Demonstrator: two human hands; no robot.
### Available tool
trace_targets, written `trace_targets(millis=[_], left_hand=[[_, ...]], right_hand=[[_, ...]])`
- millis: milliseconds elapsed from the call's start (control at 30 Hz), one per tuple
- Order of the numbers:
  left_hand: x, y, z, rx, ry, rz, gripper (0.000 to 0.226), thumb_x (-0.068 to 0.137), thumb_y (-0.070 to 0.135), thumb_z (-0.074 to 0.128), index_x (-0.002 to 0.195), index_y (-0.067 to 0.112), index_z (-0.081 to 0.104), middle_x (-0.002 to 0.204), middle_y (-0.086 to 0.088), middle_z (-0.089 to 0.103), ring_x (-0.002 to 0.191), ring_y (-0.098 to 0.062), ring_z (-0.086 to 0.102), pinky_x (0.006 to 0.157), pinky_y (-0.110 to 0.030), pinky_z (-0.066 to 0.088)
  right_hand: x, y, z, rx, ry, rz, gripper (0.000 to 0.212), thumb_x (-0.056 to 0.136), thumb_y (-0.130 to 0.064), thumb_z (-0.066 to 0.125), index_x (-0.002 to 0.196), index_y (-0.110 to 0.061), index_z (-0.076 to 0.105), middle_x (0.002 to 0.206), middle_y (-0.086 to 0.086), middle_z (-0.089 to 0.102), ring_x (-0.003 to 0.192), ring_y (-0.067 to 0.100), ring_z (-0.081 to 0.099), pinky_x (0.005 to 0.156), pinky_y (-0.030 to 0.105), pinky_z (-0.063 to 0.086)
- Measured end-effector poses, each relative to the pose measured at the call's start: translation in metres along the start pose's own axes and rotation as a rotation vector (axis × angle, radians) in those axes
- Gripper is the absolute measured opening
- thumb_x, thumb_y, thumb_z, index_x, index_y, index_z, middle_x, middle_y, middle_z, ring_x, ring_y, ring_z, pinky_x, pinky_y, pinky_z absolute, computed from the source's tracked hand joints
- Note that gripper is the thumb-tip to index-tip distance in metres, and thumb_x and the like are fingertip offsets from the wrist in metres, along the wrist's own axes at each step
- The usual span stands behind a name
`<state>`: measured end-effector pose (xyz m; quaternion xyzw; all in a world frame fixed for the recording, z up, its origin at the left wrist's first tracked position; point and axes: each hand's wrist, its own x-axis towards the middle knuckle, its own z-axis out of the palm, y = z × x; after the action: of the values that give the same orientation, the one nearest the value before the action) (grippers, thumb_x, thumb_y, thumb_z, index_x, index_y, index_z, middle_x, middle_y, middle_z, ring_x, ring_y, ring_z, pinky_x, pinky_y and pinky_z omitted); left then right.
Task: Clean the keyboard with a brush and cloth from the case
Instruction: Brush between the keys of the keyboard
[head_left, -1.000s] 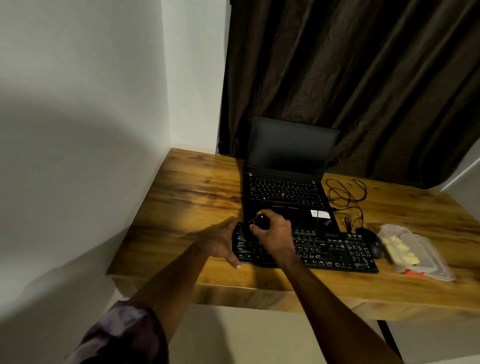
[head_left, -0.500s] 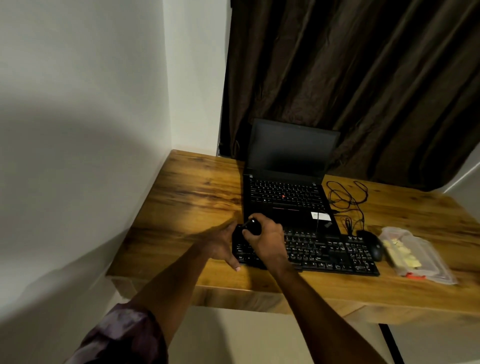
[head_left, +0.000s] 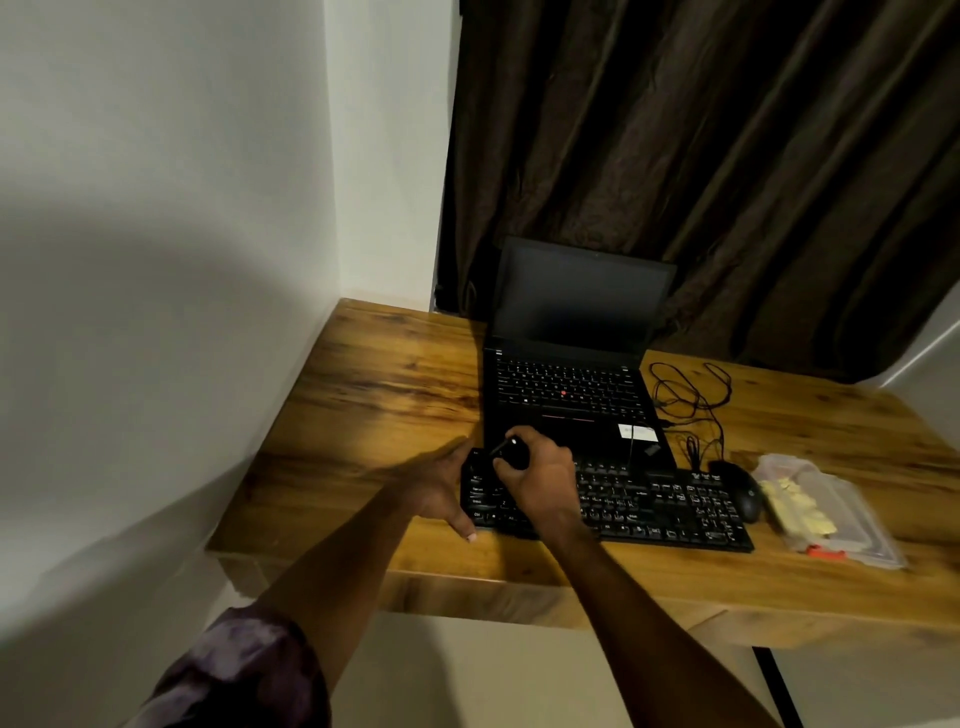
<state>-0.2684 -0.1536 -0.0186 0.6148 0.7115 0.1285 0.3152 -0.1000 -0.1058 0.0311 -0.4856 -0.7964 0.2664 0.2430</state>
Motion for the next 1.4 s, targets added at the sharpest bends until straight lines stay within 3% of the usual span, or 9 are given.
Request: trace_targets(millis=[100,300,467,567,800,967,1100,1200,1400], left_hand=[[0.001,-0.001,0.0,0.003,0.001,0.001,0.143,0.056,0.038,0.096,0.159,0.021,-0.002,0.166,0.003,0.016,0.148,-0.021,0.025,0.113,-0.031,0.03],[-0.002,-0.001,-0.001,0.011,-0.001,-0.035,0.153,0.045,0.051,0.096,0.158,0.028,-0.004,0.167,0.007,0.011,0.149,-0.023,0.025,0.116,-0.041,0.034],[0.001,-0.003,0.002,-0.016,0.0,-0.03,0.151,0.051,0.044,0.096,0.159,0.023,-0.006,0.166,0.004,0.017,0.148,-0.022,0.025,0.116,-0.034,0.032],[0.003,-0.005,0.003,-0.036,-0.026,-0.037,0.14,0.06,0.036,0.095,0.16,0.02,-0.001,0.163,0.002,0.024,0.146,-0.022,0.029,0.106,-0.025,0.031],[0.001,-0.007,0.003,-0.056,-0.028,-0.049,0.149,0.052,0.041,0.097,0.16,0.021,-0.003,0.164,0.004,0.022,0.146,-0.02,0.029,0.11,-0.025,0.032],[0.001,-0.005,0.002,-0.063,-0.015,-0.034,0.15,0.05,0.04,0.098,0.159,0.018,-0.002,0.166,0.004,0.014,0.148,-0.019,0.026,0.113,-0.026,0.032],[0.001,-0.005,0.002,-0.051,-0.024,-0.043,0.151,0.05,0.043,0.097,0.159,0.021,-0.004,0.166,0.005,0.015,0.148,-0.02,0.025,0.116,-0.029,0.031],[0.001,-0.005,0.001,-0.034,-0.043,-0.074,0.157,0.042,0.058,0.094,0.16,0.023,-0.004,0.167,0.004,0.011,0.15,-0.021,0.02,0.118,-0.034,0.03],[0.003,-0.005,0.002,-0.039,-0.02,-0.047,0.15,0.05,0.044,0.097,0.16,0.023,-0.005,0.166,0.006,0.015,0.149,-0.022,0.023,0.116,-0.032,0.031]], right_hand=[[0.001,-0.005,0.004,0.085,-0.014,-0.004,0.031,0.084,-0.018,0.075,0.113,-0.023,0.065,0.091,-0.011,0.06,0.08,0.004,0.063,0.058,0.004,0.048],[0.003,0.015,-0.006,0.066,0.037,0.068,0.032,0.081,-0.023,0.079,0.11,-0.027,0.066,0.085,-0.015,0.059,0.079,0.02,0.071,0.066,0.037,0.062],[0.001,0.01,-0.008,-0.044,0.033,0.071,0.027,0.085,-0.028,0.074,0.104,-0.035,0.057,0.078,-0.009,0.054,0.069,0.005,0.057,0.068,0.026,0.055],[-0.001,-0.005,0.006,0.011,-0.013,-0.01,0.032,0.082,-0.023,0.075,0.112,-0.026,0.065,0.089,-0.004,0.068,0.076,0.008,0.067,0.066,0.027,0.06],[-0.001,-0.002,0.006,0.097,-0.018,0.035,0.028,0.079,-0.017,0.079,0.105,-0.023,0.069,0.079,-0.009,0.067,0.068,0.009,0.069,0.061,0.037,0.062],[-0.001,0.013,-0.014,-0.081,0.004,0.069,0.037,0.086,-0.024,0.074,0.122,-0.024,0.063,0.1,0.0,0.067,0.063,-0.001,0.046,0.054,0.0,0.039],[-0.003,-0.002,-0.005,-0.06,-0.029,0.013,0.036,0.082,-0.022,0.076,0.117,-0.022,0.067,0.098,0.001,0.072,0.074,0.004,0.058,0.074,0.02,0.056],[-0.006,-0.005,0.007,0.069,-0.063,0.003,0.034,0.078,-0.019,0.079,0.11,-0.022,0.069,0.09,-0.002,0.073,0.072,0.008,0.069,0.067,0.035,0.062],[-0.006,0.011,-0.004,-0.065,0.005,0.048,0.038,0.082,-0.026,0.077,0.118,-0.025,0.065,0.097,-0.004,0.068,0.079,0.007,0.064,0.069,0.019,0.058]])
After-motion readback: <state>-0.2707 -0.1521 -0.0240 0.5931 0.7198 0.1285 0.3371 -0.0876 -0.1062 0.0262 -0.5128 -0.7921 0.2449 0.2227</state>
